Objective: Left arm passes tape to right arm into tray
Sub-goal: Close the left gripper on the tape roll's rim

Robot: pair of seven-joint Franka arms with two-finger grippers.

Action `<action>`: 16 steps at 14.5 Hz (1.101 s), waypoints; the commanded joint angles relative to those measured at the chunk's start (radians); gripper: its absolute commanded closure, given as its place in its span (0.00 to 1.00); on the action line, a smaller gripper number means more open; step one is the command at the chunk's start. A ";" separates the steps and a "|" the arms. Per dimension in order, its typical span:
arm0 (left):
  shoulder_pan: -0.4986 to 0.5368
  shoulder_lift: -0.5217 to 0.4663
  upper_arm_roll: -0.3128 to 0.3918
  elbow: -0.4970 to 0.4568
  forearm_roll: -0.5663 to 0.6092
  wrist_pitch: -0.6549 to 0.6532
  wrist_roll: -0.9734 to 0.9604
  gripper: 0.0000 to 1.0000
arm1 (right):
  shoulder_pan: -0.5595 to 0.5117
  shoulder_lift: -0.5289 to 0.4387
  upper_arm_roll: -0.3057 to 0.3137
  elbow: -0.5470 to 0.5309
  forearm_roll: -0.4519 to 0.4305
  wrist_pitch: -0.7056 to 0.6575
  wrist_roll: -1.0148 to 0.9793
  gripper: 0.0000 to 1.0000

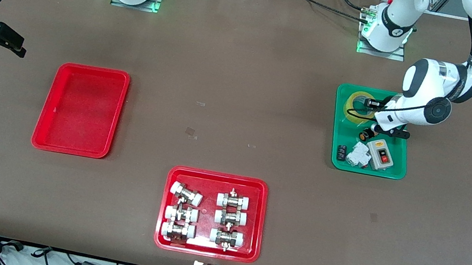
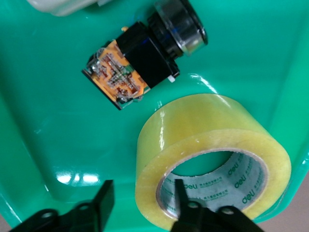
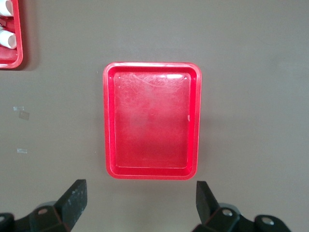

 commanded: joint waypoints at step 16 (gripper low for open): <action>-0.036 0.015 -0.018 0.603 -0.263 -0.659 0.080 1.00 | 0.023 0.027 0.015 0.009 0.030 -0.009 0.004 0.00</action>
